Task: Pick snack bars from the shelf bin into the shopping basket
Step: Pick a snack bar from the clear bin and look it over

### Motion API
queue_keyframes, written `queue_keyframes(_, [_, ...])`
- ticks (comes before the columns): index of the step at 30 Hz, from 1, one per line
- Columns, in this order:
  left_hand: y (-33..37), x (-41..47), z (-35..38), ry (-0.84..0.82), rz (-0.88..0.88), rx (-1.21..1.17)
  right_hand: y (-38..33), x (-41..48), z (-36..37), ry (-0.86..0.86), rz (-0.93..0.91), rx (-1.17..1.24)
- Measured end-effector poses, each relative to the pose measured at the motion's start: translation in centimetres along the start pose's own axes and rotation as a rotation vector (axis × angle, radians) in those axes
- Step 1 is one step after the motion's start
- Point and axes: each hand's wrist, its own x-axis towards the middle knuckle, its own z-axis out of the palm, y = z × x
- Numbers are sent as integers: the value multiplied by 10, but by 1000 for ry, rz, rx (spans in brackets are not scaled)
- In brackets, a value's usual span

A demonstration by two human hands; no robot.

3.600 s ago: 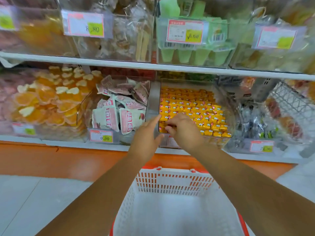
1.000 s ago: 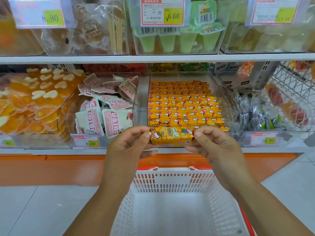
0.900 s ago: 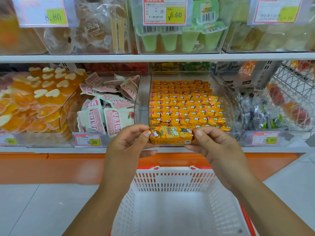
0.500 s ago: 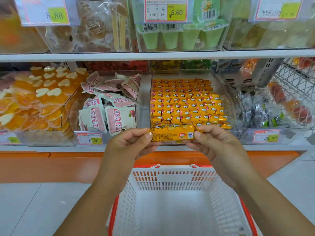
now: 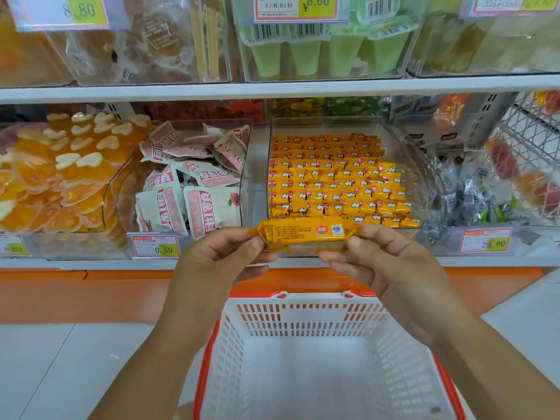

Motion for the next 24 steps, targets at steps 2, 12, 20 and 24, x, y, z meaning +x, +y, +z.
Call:
queue_keyframes(2, [-1, 1, 2, -17, -21, -28, 5, 3, -4, 27, -32, -94])
queue_keyframes(12, [0, -4, 19, 62, 4, -171, 8, 3, 3, 89, -113, -99])
queue_keyframes(20, [0, -13, 25, 98, -5, -78, 8, -1, 11, 187, -156, -220])
queue_keyframes(24, [-1, -10, 22, 56, -93, -22, 7, -2, 10, 157, -156, -226])
